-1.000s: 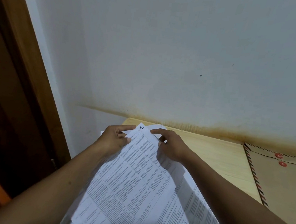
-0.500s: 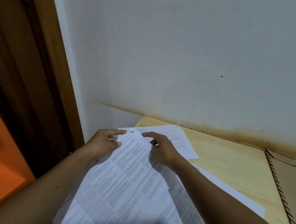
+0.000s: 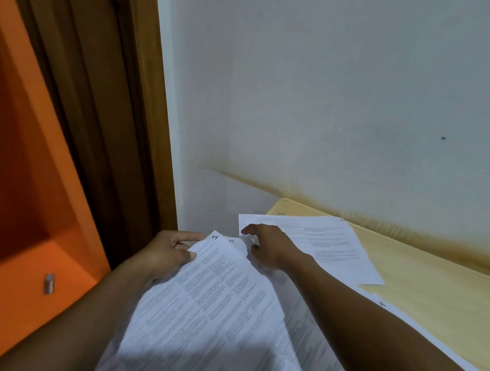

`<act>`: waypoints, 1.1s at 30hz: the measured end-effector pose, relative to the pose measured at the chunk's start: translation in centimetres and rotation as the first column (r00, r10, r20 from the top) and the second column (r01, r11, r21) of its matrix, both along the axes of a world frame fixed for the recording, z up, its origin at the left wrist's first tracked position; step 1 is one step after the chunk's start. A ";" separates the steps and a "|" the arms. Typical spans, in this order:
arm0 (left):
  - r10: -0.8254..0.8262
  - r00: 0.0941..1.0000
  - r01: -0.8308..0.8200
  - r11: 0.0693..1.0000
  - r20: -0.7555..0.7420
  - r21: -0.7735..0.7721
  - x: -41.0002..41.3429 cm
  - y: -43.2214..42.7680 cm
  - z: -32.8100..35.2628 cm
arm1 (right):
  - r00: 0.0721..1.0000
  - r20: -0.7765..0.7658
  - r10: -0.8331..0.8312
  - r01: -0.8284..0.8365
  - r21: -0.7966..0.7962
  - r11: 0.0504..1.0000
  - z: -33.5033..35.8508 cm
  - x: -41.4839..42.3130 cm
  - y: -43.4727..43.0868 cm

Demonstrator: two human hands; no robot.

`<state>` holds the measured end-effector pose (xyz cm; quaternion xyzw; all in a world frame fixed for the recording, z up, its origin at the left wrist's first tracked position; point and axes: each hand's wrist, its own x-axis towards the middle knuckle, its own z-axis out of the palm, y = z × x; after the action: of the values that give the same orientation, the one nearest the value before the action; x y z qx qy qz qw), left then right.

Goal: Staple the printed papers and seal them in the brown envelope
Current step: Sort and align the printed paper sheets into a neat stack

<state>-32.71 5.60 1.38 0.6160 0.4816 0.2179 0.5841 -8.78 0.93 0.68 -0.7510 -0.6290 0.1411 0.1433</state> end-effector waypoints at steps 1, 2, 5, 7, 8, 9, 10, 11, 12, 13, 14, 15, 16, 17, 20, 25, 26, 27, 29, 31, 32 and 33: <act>0.007 1.000 -0.007 1.000 0.006 -0.005 0.4 0.3 -0.2 | 1.000 0.017 0.006 -0.006 -0.018 1.000 -0.2 0.1 0.3; 0.013 1.000 -0.012 1.000 0.015 -0.014 0.7 0.6 -0.4 | 0.999 0.031 0.010 -0.009 -0.028 1.000 -0.4 0.2 0.5; 0.017 0.999 -0.016 0.999 0.037 -0.049 1.4 1.5 -1.0 | 0.997 0.072 0.023 -0.021 -0.032 0.999 -0.7 0.7 1.3; 0.025 0.998 -0.022 0.997 0.052 -0.070 1.7 1.9 -1.3 | 0.995 0.096 0.037 -0.033 -0.044 0.998 -0.6 1.0 1.9; 0.029 0.998 -0.025 0.997 0.054 -0.076 1.8 2.0 -1.4 | 0.994 0.100 0.042 -0.037 -0.050 0.998 -0.4 1.1 2.1; 0.031 0.998 -0.027 0.997 0.053 -0.073 2.0 2.1 -1.5 | 0.994 0.100 0.044 -0.039 -0.053 0.998 -0.3 1.3 2.2; 0.028 0.998 -0.025 0.997 0.054 -0.068 2.1 2.1 -1.4 | 0.994 0.097 0.045 -0.040 -0.052 0.998 -0.3 1.3 2.3; 0.025 0.998 -0.021 0.998 0.056 -0.065 2.2 2.1 -1.4 | 0.995 0.091 0.046 -0.042 -0.049 0.998 -0.2 1.4 2.4; 0.023 0.998 -0.019 0.998 0.065 -0.067 2.3 2.0 -1.3 | 0.996 0.080 0.048 -0.044 -0.043 0.998 -0.2 1.5 2.5; 0.023 0.997 -0.018 0.998 0.072 -0.068 2.3 2.0 -1.3 | 0.997 0.064 0.050 -0.048 -0.035 0.998 -0.2 1.6 2.6; 0.024 0.997 -0.020 0.998 0.075 -0.065 2.4 2.0 -1.2 | 0.998 0.043 0.054 -0.053 -0.022 0.998 -0.2 1.7 2.6; 0.026 0.997 -0.022 0.998 0.072 -0.057 2.4 1.9 -1.1 | 0.998 0.018 0.055 -0.055 -0.007 0.998 -0.3 1.8 2.7; 0.028 0.997 -0.024 0.998 0.068 -0.050 2.5 1.9 -1.1 | 0.999 -0.008 0.052 -0.052 0.011 0.999 -0.4 1.9 2.7; 0.026 0.997 -0.023 0.999 0.067 -0.045 2.6 1.9 -1.1 | 0.998 -0.036 0.042 -0.041 0.027 0.999 -0.5 2.0 2.7; 0.017 0.996 -0.013 0.999 0.086 -0.046 3.0 1.6 -0.7 | 0.993 -0.116 0.005 0.003 0.074 0.997 -0.4 2.4 2.4; -0.001 0.992 0.006 0.999 0.123 -0.039 4.2 1.6 0.0 | 0.987 -0.160 -0.005 0.028 0.146 0.989 1.1 3.1 2.1; -0.005 0.991 0.010 0.999 0.131 -0.035 4.5 1.6 0.2 | 0.989 -0.145 -0.003 0.029 0.178 0.984 1.7 3.3 2.0; -0.009 0.990 0.014 0.999 0.142 -0.033 4.8 1.7 0.2 | 0.991 -0.132 -0.004 0.032 0.210 0.977 2.3 3.5 1.9; -0.020 0.985 0.026 0.999 0.173 -0.031 5.5 1.7 0.6 | 0.994 -0.110 -0.014 0.044 0.281 0.959 3.7 3.9 1.6; -0.037 0.982 0.038 0.999 0.188 -0.002 6.3 1.8 1.4 | 0.996 -0.082 -0.022 0.050 0.349 0.936 5.4 4.5 1.2; -0.045 0.980 0.042 0.999 0.192 0.020 6.7 1.8 1.8 | 0.998 -0.065 -0.025 0.048 0.376 0.925 6.3 4.8 1.0; -0.057 0.980 0.049 0.998 0.189 0.045 7.1 1.8 2.3 | 0.999 -0.043 -0.030 0.045 0.399 0.916 7.1 5.2 0.8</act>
<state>-25.58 7.44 3.73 0.6166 0.4025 0.2698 0.6205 -3.59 1.73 7.77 -0.7150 -0.6274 0.0204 0.3078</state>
